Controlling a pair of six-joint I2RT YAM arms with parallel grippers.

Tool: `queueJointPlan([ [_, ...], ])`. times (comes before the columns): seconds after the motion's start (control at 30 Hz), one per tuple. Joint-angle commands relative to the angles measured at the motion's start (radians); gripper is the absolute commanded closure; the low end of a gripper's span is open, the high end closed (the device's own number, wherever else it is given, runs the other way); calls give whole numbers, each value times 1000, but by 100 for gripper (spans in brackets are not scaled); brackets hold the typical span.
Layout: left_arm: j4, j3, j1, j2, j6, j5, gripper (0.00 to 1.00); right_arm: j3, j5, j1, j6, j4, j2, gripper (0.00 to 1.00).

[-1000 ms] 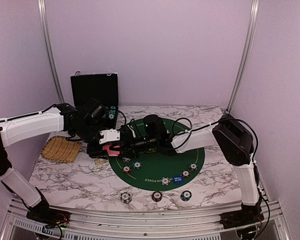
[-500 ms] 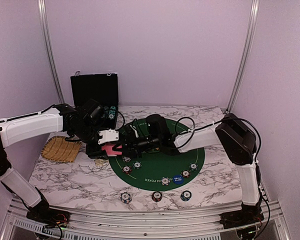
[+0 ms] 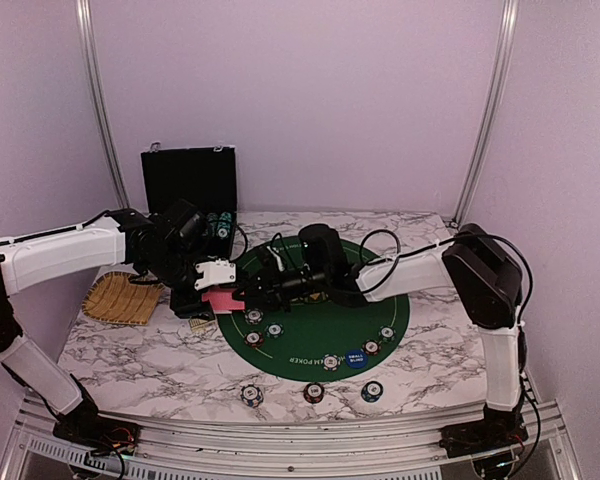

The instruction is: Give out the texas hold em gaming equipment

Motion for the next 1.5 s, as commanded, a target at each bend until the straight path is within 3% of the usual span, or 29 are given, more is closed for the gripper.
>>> queueJointPlan([
  [0.0,3,-7,7,-30,-4,-2,68,-8,-7,-12,-4,6,-53,85],
  [0.4,1,-12,13,-31,-3,-3,70,-30,-19,-31,2,13,-66,100],
  [0.7,-4,-44,31,-54,4,-20,71,-77,-42,-106,-11,20,-90,100],
  [0.97,-17,-45,46,-63,5,-20,72,-18,-61,-157,-61,-49,-52,100],
  [1.47,-52,-36,49,-88,-12,-2,72,438,-39,-198,-93,-186,316,100],
])
